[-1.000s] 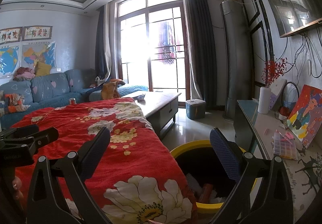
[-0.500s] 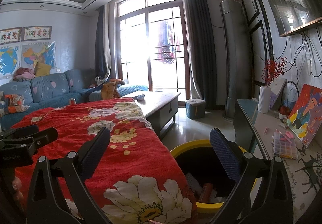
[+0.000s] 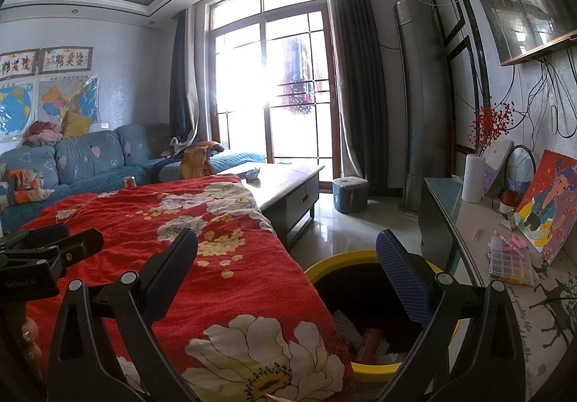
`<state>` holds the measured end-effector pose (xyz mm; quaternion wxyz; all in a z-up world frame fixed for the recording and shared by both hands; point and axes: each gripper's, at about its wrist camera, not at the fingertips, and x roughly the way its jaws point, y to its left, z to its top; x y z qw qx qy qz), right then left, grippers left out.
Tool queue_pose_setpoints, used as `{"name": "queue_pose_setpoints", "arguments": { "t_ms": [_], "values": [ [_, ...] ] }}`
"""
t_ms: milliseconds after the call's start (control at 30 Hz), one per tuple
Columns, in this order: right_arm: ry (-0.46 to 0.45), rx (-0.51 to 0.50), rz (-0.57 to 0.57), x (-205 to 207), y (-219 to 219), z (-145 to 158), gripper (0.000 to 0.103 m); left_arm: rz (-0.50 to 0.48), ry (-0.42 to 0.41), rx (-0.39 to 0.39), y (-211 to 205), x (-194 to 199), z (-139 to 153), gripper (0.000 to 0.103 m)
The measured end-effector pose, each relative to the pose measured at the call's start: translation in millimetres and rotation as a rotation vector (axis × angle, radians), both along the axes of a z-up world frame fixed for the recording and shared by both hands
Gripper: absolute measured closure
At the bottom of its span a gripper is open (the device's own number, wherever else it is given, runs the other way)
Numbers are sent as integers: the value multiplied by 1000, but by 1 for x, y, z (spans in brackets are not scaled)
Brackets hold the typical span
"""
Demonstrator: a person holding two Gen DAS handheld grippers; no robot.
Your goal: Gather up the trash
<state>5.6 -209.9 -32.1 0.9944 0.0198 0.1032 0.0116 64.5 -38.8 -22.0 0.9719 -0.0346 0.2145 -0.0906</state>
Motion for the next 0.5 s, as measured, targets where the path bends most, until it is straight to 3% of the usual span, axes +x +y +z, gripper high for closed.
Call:
{"name": "queue_pose_setpoints", "arguments": {
  "t_ms": [367, 500],
  "values": [
    [-4, 1, 4, -1, 1, 1, 7, 10, 22, 2, 0, 1, -2, 11],
    [20, 11, 66, 9, 15, 8, 7, 37, 62, -35, 17, 5, 0, 11]
  ]
}}
